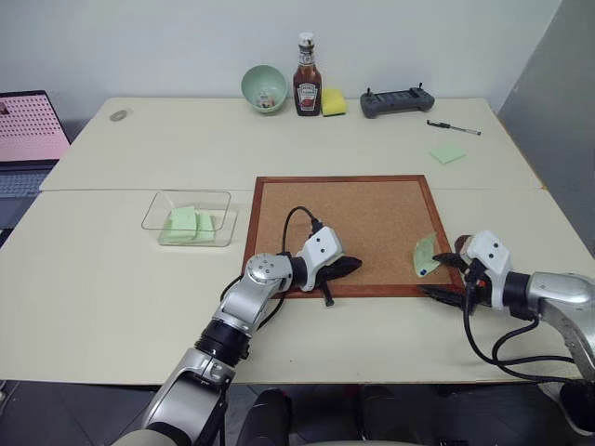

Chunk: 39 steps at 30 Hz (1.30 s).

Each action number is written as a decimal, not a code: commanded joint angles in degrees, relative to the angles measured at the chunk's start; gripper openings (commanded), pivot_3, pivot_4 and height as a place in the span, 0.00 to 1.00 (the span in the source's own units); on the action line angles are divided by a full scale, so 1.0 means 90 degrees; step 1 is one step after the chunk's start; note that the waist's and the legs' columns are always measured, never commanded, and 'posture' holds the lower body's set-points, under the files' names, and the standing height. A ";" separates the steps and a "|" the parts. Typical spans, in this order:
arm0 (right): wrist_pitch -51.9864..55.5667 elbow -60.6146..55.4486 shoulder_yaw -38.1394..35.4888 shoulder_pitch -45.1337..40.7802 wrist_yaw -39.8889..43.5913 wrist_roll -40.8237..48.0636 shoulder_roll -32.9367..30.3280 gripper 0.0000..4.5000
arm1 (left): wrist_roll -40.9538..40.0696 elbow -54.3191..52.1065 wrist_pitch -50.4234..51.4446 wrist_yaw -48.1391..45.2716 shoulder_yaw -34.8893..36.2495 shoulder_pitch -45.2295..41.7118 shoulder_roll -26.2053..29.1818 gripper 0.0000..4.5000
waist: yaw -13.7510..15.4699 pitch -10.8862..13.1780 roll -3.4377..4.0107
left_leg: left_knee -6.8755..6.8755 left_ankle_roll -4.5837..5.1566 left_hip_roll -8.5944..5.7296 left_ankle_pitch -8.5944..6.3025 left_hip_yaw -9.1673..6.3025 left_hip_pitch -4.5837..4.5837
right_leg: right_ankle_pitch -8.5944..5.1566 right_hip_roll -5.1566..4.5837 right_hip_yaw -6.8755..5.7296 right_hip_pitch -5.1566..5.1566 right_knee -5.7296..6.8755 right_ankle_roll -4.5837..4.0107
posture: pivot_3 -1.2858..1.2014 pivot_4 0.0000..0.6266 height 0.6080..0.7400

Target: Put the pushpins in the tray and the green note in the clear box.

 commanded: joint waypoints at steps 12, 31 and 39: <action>-0.0590 0.0534 0.0033 -0.0280 0.0061 -0.0329 0.0015 0.23 | 0.0092 0.0018 0.0058 -0.0006 -0.0079 0.0148 0.0055 0.00 | -0.0011 0.0000 0.0000 | -0.0001 0.0000 0.0001 0.0000 0.0001 0.0001 | 0.0000 0.0000 0.0001 -0.0001 0.0000 0.0000 | 0.52 0.24 1.00; -0.0523 0.0289 -0.0051 -0.0125 0.0283 -0.0138 -0.0054 0.01 | 0.0098 0.0068 0.0039 -0.0020 -0.0097 0.0134 0.0053 0.00 | -0.0021 0.0000 0.0000 | -0.0001 0.0000 0.0003 0.0000 0.0001 0.0002 | 0.0000 0.0001 0.0001 0.0000 0.0001 0.0000 | 0.52 0.24 1.00; -0.0440 0.0122 -0.0076 -0.0023 0.0322 -0.0151 -0.0232 0.35 | 0.0096 0.0068 0.0037 -0.0021 -0.0096 0.0137 0.0054 0.00 | -0.0018 0.0000 0.0000 | -0.0001 0.0000 0.0003 0.0000 0.0001 0.0002 | 0.0000 0.0001 0.0001 0.0000 0.0001 0.0000 | 0.52 0.24 1.00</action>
